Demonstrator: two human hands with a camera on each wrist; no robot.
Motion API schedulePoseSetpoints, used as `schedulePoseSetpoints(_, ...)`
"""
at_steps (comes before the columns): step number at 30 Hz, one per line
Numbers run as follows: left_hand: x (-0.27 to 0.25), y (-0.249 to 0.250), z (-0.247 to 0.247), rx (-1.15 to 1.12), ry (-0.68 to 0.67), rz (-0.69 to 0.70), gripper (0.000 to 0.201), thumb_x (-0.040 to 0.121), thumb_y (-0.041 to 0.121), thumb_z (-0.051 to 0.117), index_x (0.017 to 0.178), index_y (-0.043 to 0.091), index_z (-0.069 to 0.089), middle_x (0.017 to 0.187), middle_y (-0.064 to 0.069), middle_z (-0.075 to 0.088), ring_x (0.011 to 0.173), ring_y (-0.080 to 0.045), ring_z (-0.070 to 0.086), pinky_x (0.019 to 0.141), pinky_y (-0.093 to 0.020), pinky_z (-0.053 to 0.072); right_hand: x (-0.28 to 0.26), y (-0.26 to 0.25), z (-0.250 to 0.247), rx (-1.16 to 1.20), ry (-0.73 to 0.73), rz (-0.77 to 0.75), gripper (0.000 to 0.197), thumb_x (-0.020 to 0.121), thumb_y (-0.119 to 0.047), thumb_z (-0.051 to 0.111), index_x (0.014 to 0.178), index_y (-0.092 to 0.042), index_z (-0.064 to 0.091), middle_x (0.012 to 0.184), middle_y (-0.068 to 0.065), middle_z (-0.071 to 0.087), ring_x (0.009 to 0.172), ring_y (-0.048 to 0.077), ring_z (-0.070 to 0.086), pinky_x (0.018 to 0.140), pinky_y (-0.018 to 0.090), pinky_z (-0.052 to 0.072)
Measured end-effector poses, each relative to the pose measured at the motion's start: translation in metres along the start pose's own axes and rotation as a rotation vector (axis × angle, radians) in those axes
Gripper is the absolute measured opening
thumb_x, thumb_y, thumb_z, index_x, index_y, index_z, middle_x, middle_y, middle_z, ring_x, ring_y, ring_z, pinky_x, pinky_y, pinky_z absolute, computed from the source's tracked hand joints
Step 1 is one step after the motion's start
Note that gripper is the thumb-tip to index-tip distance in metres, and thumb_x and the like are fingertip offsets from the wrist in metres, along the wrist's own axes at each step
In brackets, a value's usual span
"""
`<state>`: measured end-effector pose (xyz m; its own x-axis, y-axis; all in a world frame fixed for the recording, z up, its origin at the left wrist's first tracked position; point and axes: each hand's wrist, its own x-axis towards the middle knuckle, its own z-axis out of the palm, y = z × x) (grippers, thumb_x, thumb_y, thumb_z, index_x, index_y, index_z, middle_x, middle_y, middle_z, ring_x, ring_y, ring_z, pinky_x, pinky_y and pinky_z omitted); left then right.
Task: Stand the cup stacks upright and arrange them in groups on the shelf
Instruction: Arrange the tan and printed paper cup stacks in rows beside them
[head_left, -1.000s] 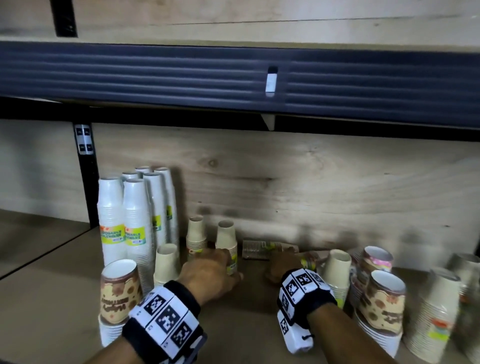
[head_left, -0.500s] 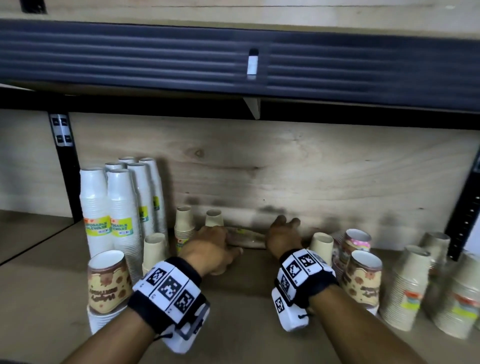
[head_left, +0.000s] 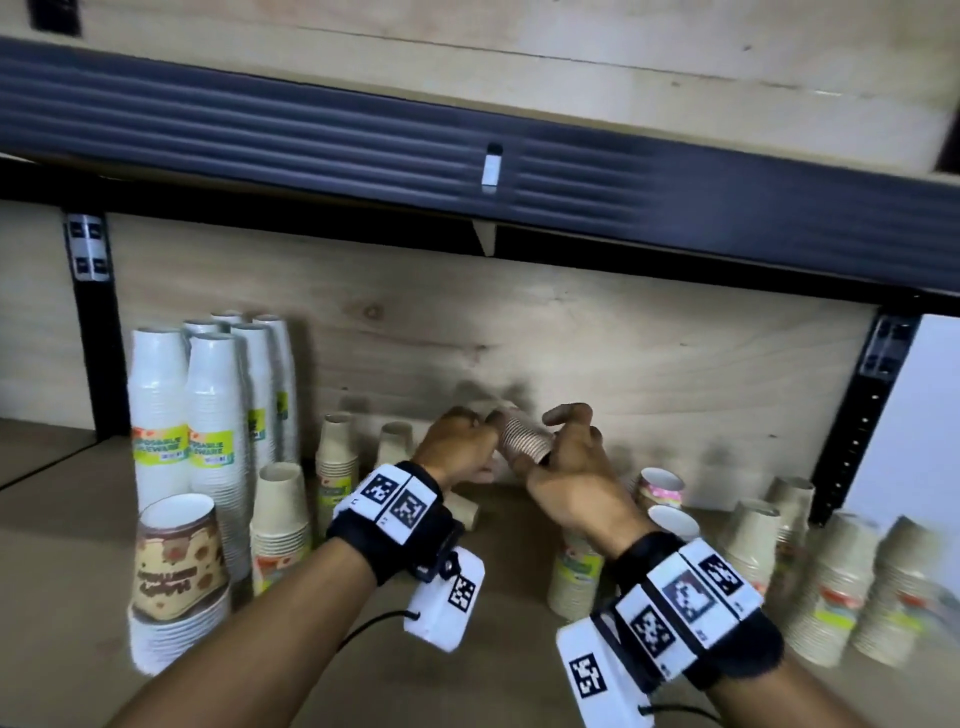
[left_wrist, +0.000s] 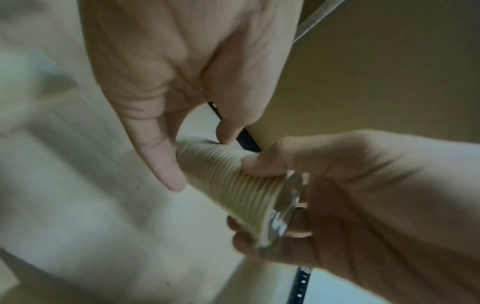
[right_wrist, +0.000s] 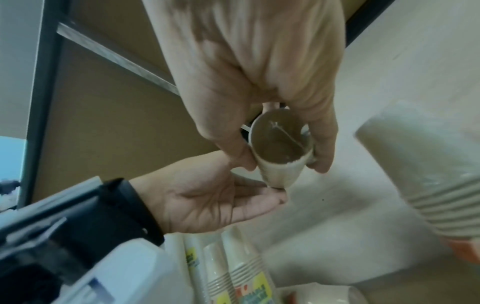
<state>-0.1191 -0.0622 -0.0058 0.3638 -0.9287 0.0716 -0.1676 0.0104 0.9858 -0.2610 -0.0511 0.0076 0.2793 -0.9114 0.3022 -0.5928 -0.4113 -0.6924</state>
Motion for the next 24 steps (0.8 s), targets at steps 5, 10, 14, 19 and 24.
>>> schedulePoseSetpoints(5, 0.002, 0.006, 0.021, -0.187, -0.023, 0.041, 0.027, 0.092, 0.026, 0.063, 0.115, 0.016, 0.051, 0.109, -0.012, 0.067, 0.095, -0.028, 0.069, 0.082, -0.044, 0.06, 0.006, 0.008, -0.008, -0.129, -0.133, 0.051, 0.079, 0.079, -0.029, 0.071, 0.143, -0.019, 0.024, 0.129, 0.009, 0.054, 0.113, 0.028, 0.059, 0.089, 0.033, 0.05)
schedulePoseSetpoints(10, 0.01, 0.0, 0.017, 0.013, -0.071, 0.161, 0.036, 0.087, 0.012, 0.053, 0.122, 0.019, 0.058, 0.118, -0.005, 0.066, 0.099, -0.023, 0.067, 0.083, -0.037, 0.06, 0.024, 0.008, -0.021, 0.029, -0.072, 0.1, 0.063, 0.084, -0.038, 0.069, 0.132, -0.018, 0.034, 0.118, 0.005, 0.062, 0.106, 0.026, 0.061, 0.087, 0.036, 0.051)
schedulePoseSetpoints(14, 0.028, -0.024, 0.006, 0.839, -0.056, 0.229, 0.031, 0.089, 0.027, 0.054, 0.12, 0.028, 0.059, 0.127, 0.004, 0.061, 0.114, -0.018, 0.058, 0.099, -0.028, 0.047, 0.034, 0.008, -0.028, 0.106, -0.068, 0.096, 0.055, 0.084, -0.032, 0.067, 0.122, -0.021, 0.029, 0.112, 0.004, 0.058, 0.1, 0.024, 0.059, 0.081, 0.034, 0.049)
schedulePoseSetpoints(19, 0.06, -0.058, 0.013, 1.29, -0.173, 0.159, 0.042, 0.093, 0.026, 0.054, 0.132, 0.012, 0.052, 0.136, -0.01, 0.054, 0.123, -0.028, 0.053, 0.1, -0.038, 0.045, 0.044, 0.012, -0.028, 0.155, -0.093, 0.036, 0.056, 0.084, -0.026, 0.071, 0.119, -0.021, 0.028, 0.106, -0.001, 0.059, 0.1, 0.021, 0.06, 0.083, 0.033, 0.047)
schedulePoseSetpoints(24, 0.079, -0.076, 0.03, 1.398, -0.199, 0.118, 0.044, 0.095, 0.022, 0.051, 0.137, 0.009, 0.049, 0.139, -0.015, 0.051, 0.127, -0.032, 0.051, 0.106, -0.042, 0.042, 0.06, 0.019, -0.028, 0.289, 0.006, 0.002, 0.048, 0.084, -0.038, 0.072, 0.117, -0.017, 0.044, 0.102, -0.003, 0.064, 0.098, 0.017, 0.061, 0.083, 0.031, 0.049)
